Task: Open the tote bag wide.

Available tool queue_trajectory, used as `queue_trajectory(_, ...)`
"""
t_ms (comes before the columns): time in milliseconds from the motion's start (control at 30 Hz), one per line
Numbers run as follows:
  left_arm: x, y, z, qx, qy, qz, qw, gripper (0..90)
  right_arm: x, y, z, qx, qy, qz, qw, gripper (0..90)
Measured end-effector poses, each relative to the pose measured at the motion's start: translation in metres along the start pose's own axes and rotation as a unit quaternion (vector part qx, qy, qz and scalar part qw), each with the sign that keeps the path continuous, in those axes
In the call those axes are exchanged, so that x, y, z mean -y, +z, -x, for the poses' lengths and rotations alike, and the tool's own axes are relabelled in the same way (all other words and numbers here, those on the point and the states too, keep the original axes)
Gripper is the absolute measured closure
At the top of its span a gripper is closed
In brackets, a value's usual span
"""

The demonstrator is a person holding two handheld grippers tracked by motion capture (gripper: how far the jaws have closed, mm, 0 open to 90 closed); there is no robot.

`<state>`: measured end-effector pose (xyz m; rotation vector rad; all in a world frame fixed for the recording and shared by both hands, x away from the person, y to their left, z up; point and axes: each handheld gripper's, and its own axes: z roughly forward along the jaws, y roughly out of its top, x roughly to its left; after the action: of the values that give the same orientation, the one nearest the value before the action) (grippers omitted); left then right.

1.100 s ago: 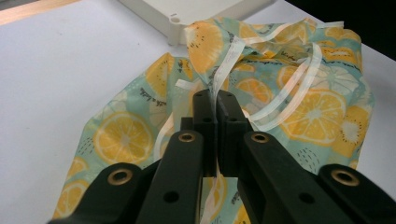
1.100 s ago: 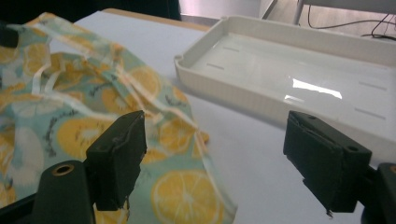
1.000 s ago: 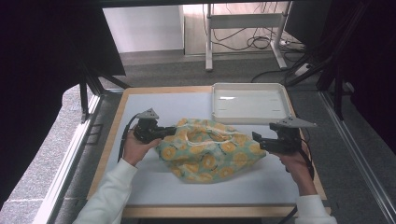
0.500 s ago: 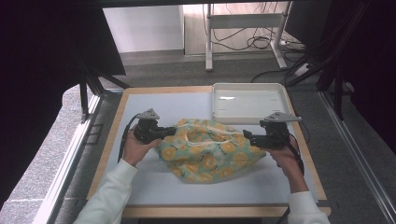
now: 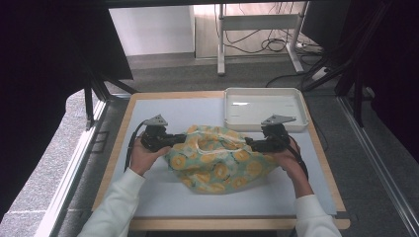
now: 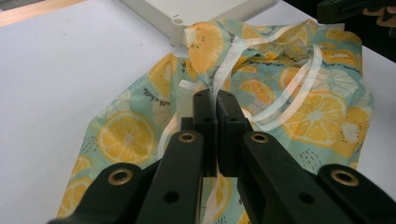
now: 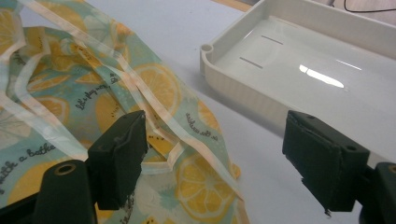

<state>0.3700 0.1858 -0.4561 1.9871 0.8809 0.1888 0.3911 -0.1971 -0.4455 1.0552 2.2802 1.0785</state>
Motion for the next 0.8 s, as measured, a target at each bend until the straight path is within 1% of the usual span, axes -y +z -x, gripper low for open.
queue_trajectory(100, 0.0, 0.0, 0.0, 0.001, -0.001, 0.0, 1.0, 89.1, -0.002, 0.003, -0.001, 0.001, -0.005, -0.004, 1.0, 22.4)
queue_trajectory(200, 0.0, 0.0, -0.001, 0.0, -0.001, 0.002, 1.0, 89.1, -0.003, 0.012, -0.003, -0.002, -0.011, -0.016, 0.9998, 23.5)
queue_trajectory(233, 0.0, 0.0, -0.001, 0.0, -0.001, 0.002, 1.0, 89.1, -0.003, 0.012, -0.003, -0.002, -0.011, -0.016, 0.9998, 23.5)
queue_trajectory(367, 0.0, 0.0, -0.001, 0.0, -0.004, 0.004, 1.0, 89.1, -0.005, 0.024, -0.009, -0.005, -0.03, -0.035, 0.9989, 23.2)
queue_trajectory(433, 0.0, -0.001, -0.001, 0.0, -0.004, 0.004, 1.0, 89.1, -0.005, 0.027, -0.011, -0.005, -0.033, -0.037, 0.9988, 23.3)
queue_trajectory(467, 0.0, -0.001, -0.002, 0.0, -0.004, 0.003, 1.0, 89.1, -0.006, 0.03, -0.013, -0.007, -0.037, -0.043, 0.9984, 23.3)
queue_trajectory(533, 0.0, -0.001, -0.002, 0.0, -0.002, 0.004, 1.0, 89.1, -0.007, 0.031, -0.013, -0.008, -0.037, -0.044, 0.9983, 23.3)
queue_trajectory(633, 0.001, -0.002, -0.003, -0.001, -0.005, 0.004, 1.0, 89.1, -0.006, 0.036, -0.012, -0.011, -0.039, -0.051, 0.9979, 23.3)
queue_trajectory(667, 0.001, -0.002, -0.003, 0.0, -0.005, 0.005, 1.0, 89.0, -0.005, 0.041, -0.011, -0.019, -0.04, -0.059, 0.9973, 23.3)
queue_trajectory(700, 0.001, -0.002, -0.003, 0.0, -0.005, 0.005, 1.0, 89.1, -0.005, 0.041, -0.011, -0.019, -0.04, -0.059, 0.9973, 23.3)
queue_trajectory(733, 0.001, -0.003, -0.003, 0.001, -0.006, 0.006, 1.0, 89.1, -0.004, 0.046, -0.012, -0.021, -0.044, -0.069, 0.9965, 23.3)
queue_trajectory(800, 0.001, -0.003, -0.003, 0.0, -0.005, 0.007, 1.0, 89.1, -0.003, 0.05, -0.012, -0.018, -0.047, -0.073, 0.996, 23.4)
